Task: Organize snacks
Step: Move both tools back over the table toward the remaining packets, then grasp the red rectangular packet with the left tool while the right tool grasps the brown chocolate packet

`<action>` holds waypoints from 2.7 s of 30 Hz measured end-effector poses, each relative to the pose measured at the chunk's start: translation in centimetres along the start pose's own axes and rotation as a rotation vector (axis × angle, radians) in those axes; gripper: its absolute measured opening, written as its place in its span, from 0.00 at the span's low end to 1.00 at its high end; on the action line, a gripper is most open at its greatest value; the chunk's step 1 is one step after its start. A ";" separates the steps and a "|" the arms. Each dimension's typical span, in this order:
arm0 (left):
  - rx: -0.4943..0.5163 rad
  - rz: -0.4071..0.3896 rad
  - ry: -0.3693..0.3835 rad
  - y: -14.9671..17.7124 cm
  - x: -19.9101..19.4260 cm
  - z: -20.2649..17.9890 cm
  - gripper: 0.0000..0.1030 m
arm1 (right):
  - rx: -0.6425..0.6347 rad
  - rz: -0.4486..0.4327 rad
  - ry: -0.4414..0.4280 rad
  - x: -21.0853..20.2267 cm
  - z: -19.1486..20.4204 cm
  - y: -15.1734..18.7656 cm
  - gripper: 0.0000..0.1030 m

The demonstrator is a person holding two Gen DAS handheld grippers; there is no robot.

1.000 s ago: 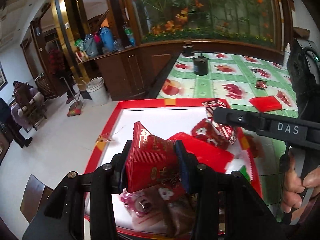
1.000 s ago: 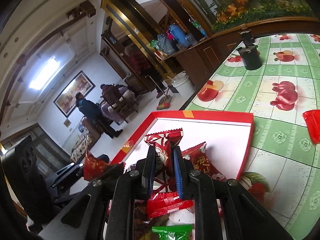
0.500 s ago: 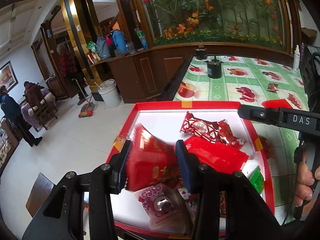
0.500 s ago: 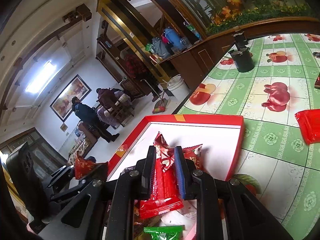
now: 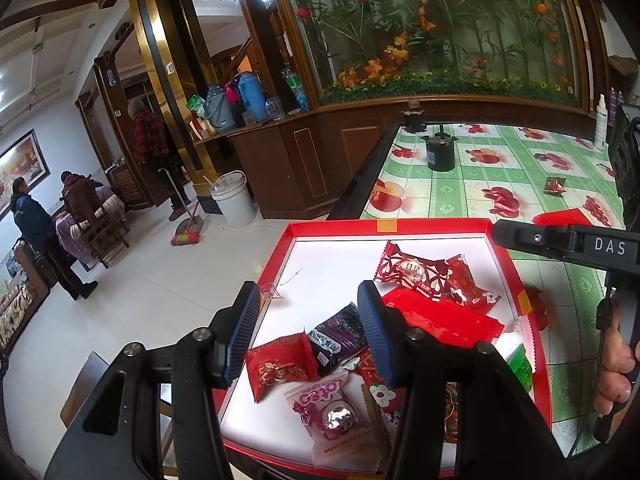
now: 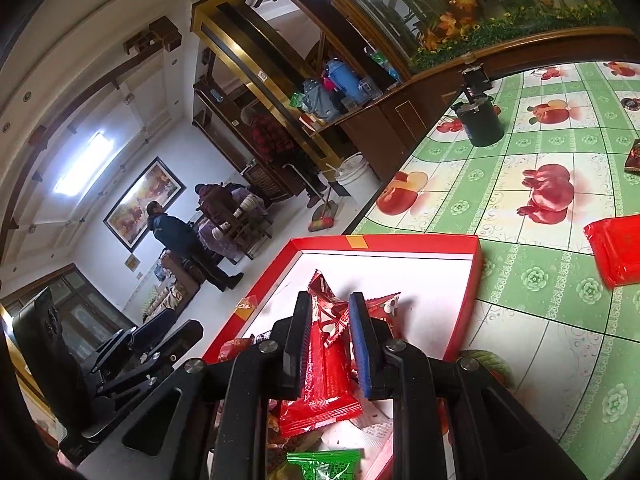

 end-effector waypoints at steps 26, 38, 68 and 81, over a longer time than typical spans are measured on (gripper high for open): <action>0.087 -0.004 0.092 -2.2 -1.2 -6.8 0.59 | 0.037 -0.056 -0.001 -4.0 -1.8 -1.6 0.29; 0.317 0.010 0.308 -6.6 -1.2 -21.8 0.59 | 0.187 -0.228 0.359 -19.8 -17.1 -8.0 0.37; 0.752 -0.070 0.718 -6.4 -2.1 -36.2 0.73 | 0.300 0.054 0.717 -23.9 -22.1 -4.3 0.23; 0.779 0.022 0.868 -3.8 -3.8 -38.2 0.79 | 0.427 -0.075 0.530 -26.7 -21.2 -1.8 0.20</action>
Point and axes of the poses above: each gripper's, at about its wrist camera, not at the fingertips, and x roughly the way its jaws point, z to its left, y to its underside, the point moved 8 cm from there along x, roughly the way its jaws point, and after that the axes turned 15 degrees about -y, right-handed, at the moved point
